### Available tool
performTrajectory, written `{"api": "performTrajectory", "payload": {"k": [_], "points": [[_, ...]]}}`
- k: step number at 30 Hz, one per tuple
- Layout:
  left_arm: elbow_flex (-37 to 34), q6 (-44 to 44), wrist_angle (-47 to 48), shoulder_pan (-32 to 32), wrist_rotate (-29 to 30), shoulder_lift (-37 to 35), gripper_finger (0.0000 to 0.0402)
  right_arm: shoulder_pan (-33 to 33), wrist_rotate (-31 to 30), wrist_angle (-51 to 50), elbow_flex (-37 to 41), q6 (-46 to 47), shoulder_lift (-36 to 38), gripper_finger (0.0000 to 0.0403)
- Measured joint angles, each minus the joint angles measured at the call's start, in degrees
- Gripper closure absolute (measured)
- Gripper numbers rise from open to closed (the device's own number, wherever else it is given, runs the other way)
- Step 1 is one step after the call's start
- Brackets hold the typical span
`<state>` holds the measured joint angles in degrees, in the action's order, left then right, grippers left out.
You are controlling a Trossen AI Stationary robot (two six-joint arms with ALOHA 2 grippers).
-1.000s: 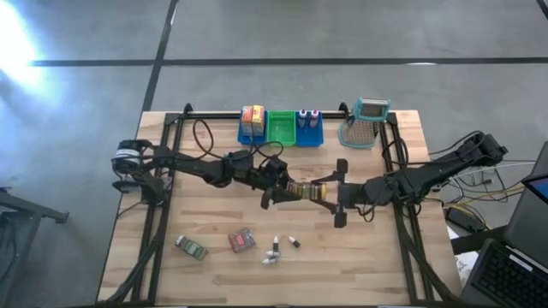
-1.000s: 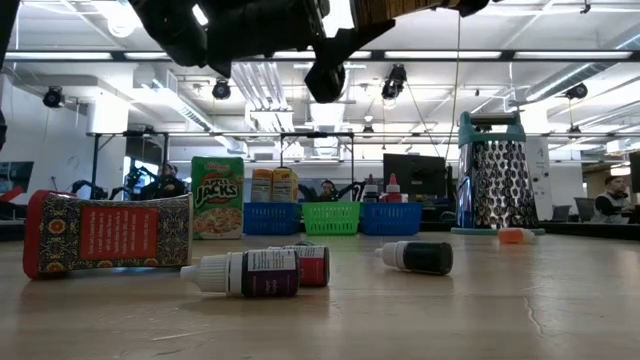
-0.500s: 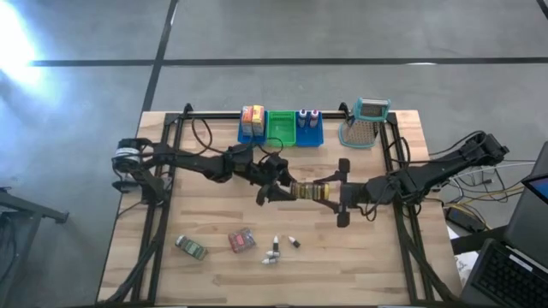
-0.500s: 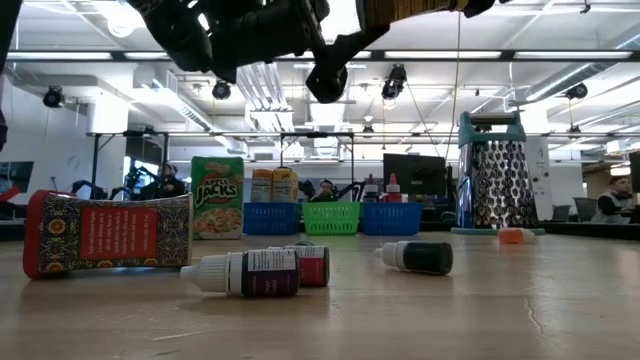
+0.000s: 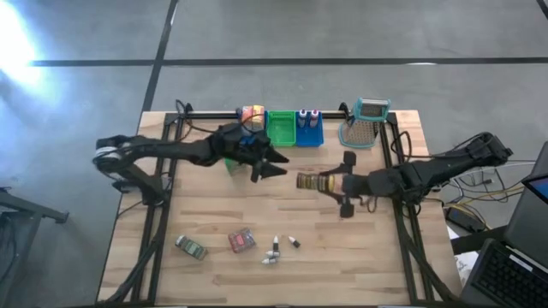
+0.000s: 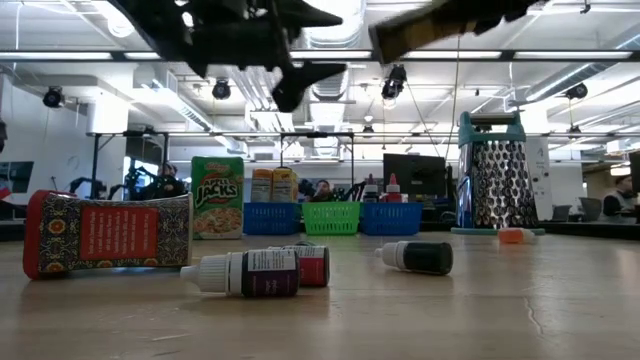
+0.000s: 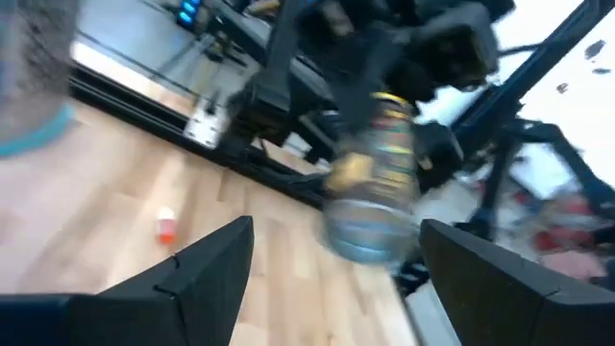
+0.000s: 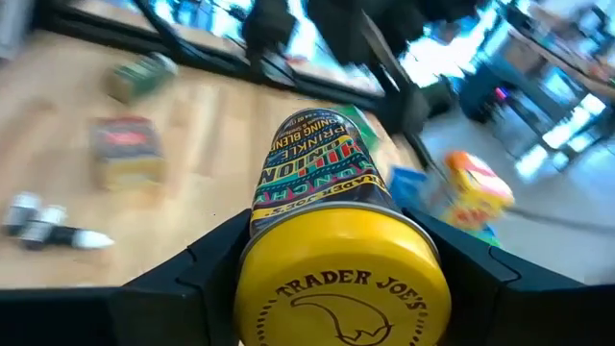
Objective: Pick & Place Kitchen Items
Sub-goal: Put the yellow seasoning can into the green bin
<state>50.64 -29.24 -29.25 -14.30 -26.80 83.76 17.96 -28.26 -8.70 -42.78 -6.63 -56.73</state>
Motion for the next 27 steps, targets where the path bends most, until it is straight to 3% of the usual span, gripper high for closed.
{"api": "performTrajectory", "payload": {"k": [6, 11, 16, 20, 27], "points": [[-7.61, 7.09, 5.52, 1.43, 17.25, -12.75, 0.0099, -5.83, 1.63, -2.57, 0.03, 2.54, 0.03, 0.0174], [-14.99, 8.91, 3.30, 3.84, 29.92, -20.93, 0.0099, -14.95, 10.21, -2.97, 0.03, 3.84, -1.01, 0.0174], [-20.66, 8.53, -1.22, 4.39, 31.40, -24.02, 0.0099, -25.60, 19.43, -3.64, -2.24, 3.21, -4.29, 0.0174], [-23.88, 8.16, -4.62, 4.39, 31.41, -24.07, 0.0099, -32.37, 27.66, -6.20, -9.05, 1.50, -10.04, 0.0174], [-25.32, 8.24, -7.36, 4.43, 31.40, -24.62, 0.0099, -39.21, 28.57, -23.17, -29.46, -6.44, -25.91, 0.0174]]}}
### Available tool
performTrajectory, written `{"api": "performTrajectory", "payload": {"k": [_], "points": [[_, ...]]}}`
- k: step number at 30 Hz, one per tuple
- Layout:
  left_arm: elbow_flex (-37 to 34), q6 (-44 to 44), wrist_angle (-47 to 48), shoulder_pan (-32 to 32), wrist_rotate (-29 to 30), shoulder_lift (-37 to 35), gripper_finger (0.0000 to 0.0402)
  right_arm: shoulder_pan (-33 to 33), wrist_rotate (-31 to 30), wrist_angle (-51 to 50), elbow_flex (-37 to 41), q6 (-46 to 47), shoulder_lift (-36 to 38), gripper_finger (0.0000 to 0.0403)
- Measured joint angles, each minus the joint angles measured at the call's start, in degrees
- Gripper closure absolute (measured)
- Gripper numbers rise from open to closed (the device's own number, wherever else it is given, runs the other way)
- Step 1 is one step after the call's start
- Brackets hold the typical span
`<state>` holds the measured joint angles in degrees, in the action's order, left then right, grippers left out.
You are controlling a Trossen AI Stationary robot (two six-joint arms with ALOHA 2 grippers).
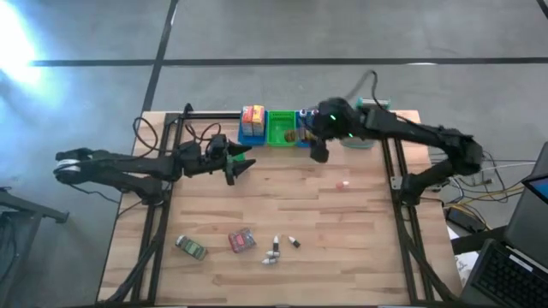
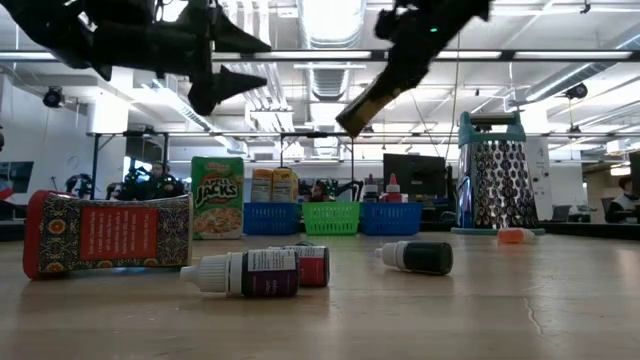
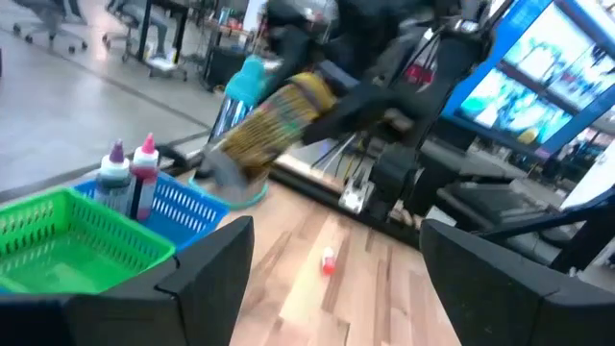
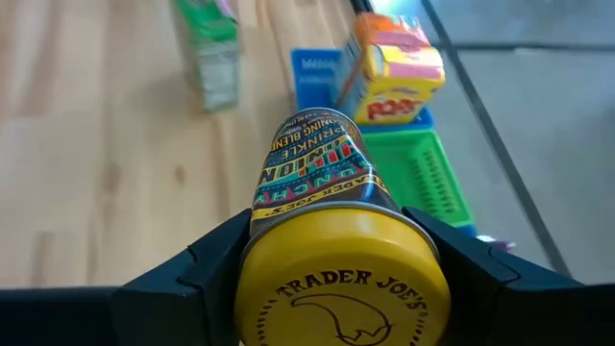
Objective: Pick & Place Kitchen Items
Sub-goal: Put the yellow seasoning can into the green bin
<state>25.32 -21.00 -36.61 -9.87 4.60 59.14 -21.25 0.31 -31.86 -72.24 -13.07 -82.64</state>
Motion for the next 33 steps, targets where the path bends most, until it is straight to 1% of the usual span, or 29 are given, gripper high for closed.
{"api": "performTrajectory", "payload": {"k": [4, 9, 13, 19, 24, 29, 33], "points": [[0.02, 2.69, -0.93, 0.39, -0.06, -1.75, 0.0099, -3.13, 0.32, -8.19, -11.93, -3.05, -9.13, 0.0174], [-0.31, 4.63, -0.13, 0.90, -1.36, -3.99, 0.0099, -7.11, 2.40, -17.40, -25.13, -5.79, -19.49, 0.0174], [-0.35, 4.93, 0.26, 0.90, -1.70, -4.47, 0.0099, -9.23, 2.75, -22.01, -33.45, -7.64, -26.88, 0.0175], [-0.15, 7.91, 0.23, 0.90, -1.73, -5.27, 0.0099, -11.19, 2.93, -27.71, -45.20, -10.24, -36.77, 0.0172], [-0.17, 9.02, 0.33, 0.89, -1.66, -5.65, 0.0099, -12.59, 3.03, -32.48, -53.30, -12.23, -44.04, 0.0171], [-0.17, 9.10, 0.31, 0.87, -1.62, -5.69, 0.0099, -14.50, 3.22, -37.67, -59.86, -12.88, -49.73, 0.0174], [-0.20, 9.10, 0.31, 0.87, -0.77, -5.69, 0.0099, -15.69, 3.18, -38.51, -62.28, -12.72, -52.56, 0.0168]]}}
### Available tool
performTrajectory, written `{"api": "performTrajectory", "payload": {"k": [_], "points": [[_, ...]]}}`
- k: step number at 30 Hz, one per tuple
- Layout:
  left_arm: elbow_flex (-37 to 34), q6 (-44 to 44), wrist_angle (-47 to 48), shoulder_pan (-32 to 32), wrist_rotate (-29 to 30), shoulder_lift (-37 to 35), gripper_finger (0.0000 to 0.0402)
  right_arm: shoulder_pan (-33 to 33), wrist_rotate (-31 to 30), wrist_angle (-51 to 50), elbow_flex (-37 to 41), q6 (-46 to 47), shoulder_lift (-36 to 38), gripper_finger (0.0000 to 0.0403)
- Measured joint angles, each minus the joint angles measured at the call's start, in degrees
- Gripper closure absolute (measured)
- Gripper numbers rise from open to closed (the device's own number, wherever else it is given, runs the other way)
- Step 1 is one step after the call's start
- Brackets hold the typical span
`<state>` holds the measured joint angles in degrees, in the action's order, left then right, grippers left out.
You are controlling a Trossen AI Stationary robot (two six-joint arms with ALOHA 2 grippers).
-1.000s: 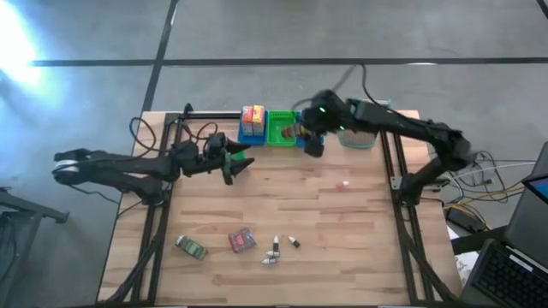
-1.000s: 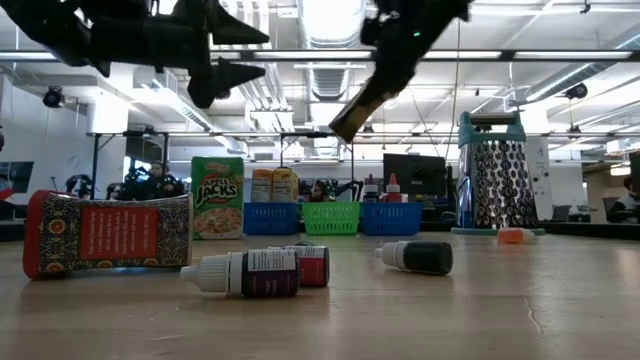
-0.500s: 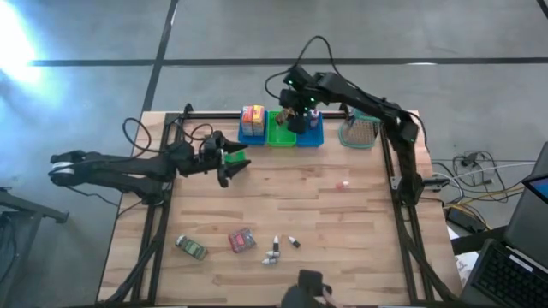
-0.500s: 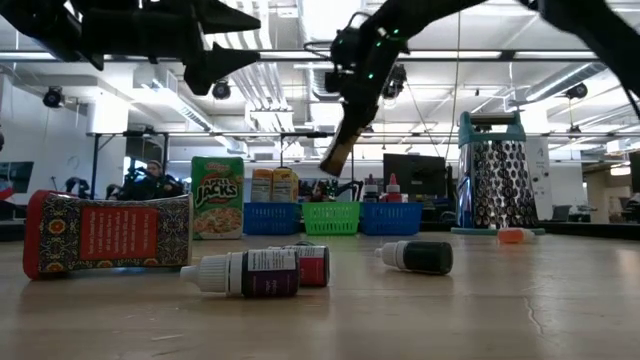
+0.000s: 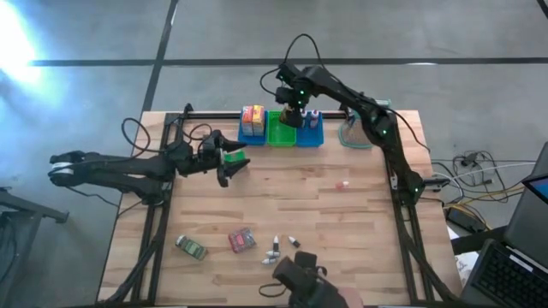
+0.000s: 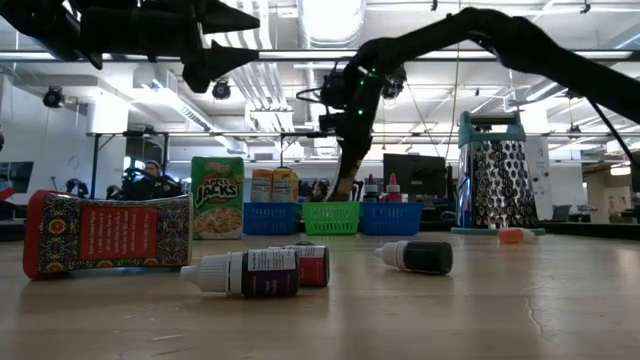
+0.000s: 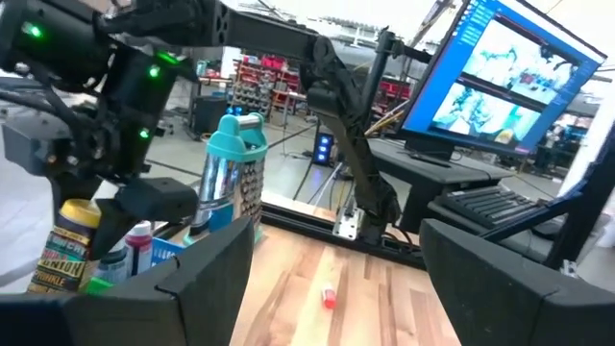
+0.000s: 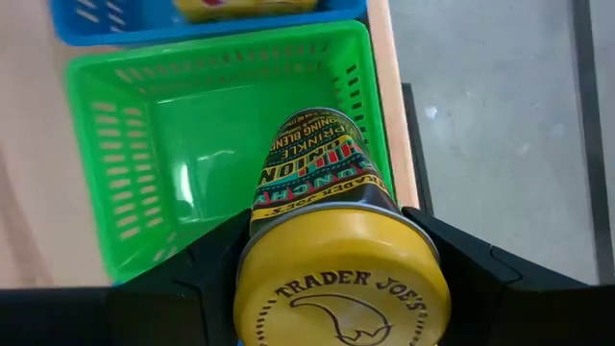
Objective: Pick & Place Kitchen Items
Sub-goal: Put the yellow seasoning can into the green bin
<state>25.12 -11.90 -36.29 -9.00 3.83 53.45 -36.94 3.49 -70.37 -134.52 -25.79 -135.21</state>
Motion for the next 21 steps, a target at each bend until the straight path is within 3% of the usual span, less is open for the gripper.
{"api": "performTrajectory", "payload": {"k": [21], "points": [[-0.04, -0.04, 0.82, -0.02, 2.82, 0.02, 0.0099, -0.08, 0.07, 1.26, 0.10, -1.23, -4.51, 0.0174]]}}
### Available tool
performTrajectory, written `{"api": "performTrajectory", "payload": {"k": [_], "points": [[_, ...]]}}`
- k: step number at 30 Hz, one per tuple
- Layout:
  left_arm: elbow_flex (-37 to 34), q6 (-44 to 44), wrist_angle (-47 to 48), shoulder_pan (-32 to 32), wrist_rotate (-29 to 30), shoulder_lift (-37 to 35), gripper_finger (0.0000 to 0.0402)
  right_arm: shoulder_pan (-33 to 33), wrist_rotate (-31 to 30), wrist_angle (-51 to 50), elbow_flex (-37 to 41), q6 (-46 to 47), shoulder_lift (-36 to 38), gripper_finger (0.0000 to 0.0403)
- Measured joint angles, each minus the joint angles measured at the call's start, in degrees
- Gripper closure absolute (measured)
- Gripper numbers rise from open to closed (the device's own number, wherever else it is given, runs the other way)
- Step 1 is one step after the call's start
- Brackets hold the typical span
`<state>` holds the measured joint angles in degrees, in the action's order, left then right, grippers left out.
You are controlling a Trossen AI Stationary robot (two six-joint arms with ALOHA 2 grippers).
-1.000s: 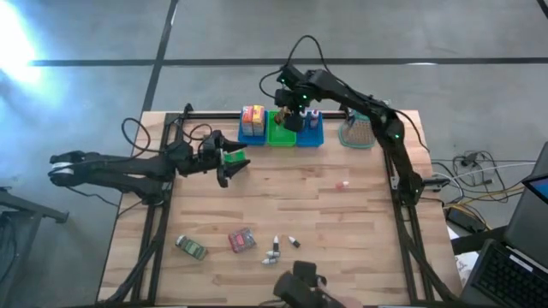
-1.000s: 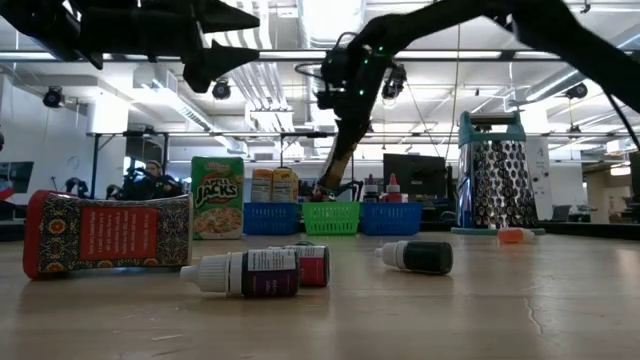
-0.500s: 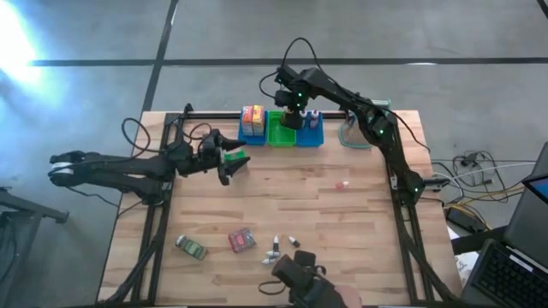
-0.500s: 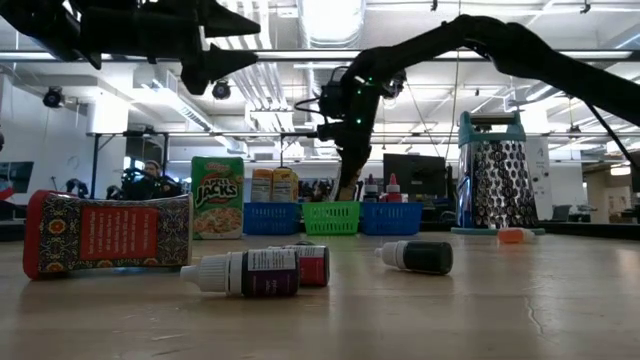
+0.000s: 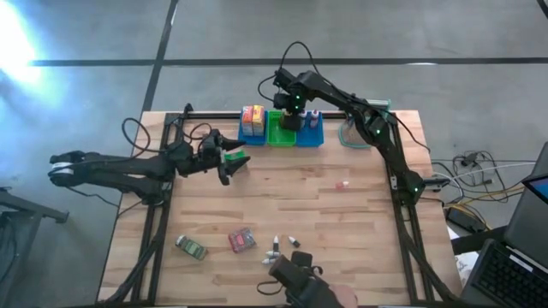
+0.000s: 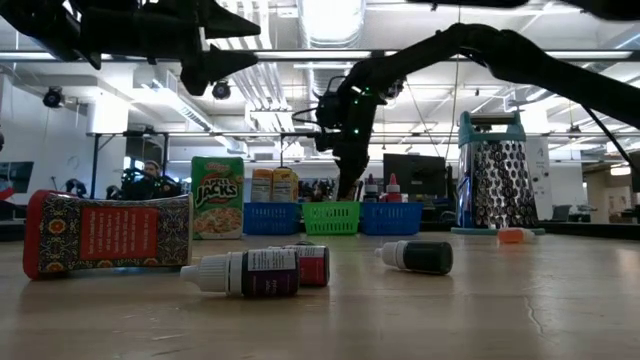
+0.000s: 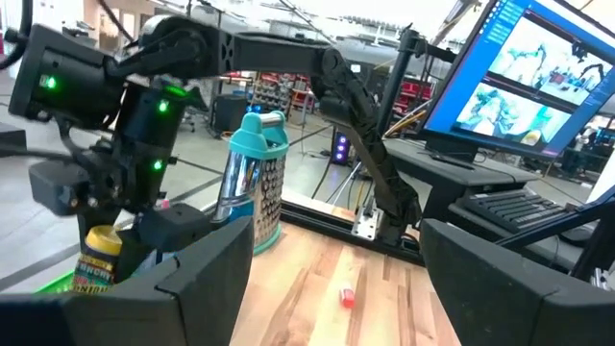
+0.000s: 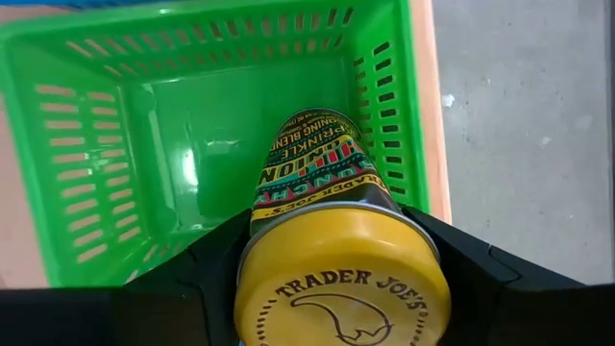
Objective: Pick & Place Kitchen Items
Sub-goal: Put the yellow seasoning can into the green bin, then put the green seasoning bottle into the green bin
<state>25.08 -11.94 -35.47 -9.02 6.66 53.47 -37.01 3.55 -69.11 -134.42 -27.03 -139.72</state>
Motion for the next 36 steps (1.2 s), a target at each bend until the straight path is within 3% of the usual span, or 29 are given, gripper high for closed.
{"api": "performTrajectory", "payload": {"k": [23, 29, 36], "points": [[-0.04, -0.02, 1.69, 0.00, 0.11, 0.00, 0.0099, 0.07, -1.29, -1.32, -0.47, -0.39, 1.72, 0.0098], [-0.04, -0.02, 1.67, 0.00, 0.11, 0.00, 0.0099, 0.77, -2.23, -2.28, -0.56, -0.32, 6.84, 0.0127], [-0.04, -2.66, 2.37, 0.00, 0.98, 0.13, 0.0099, 4.09, -2.15, -7.56, -0.56, 1.95, 13.13, 0.0190]]}}
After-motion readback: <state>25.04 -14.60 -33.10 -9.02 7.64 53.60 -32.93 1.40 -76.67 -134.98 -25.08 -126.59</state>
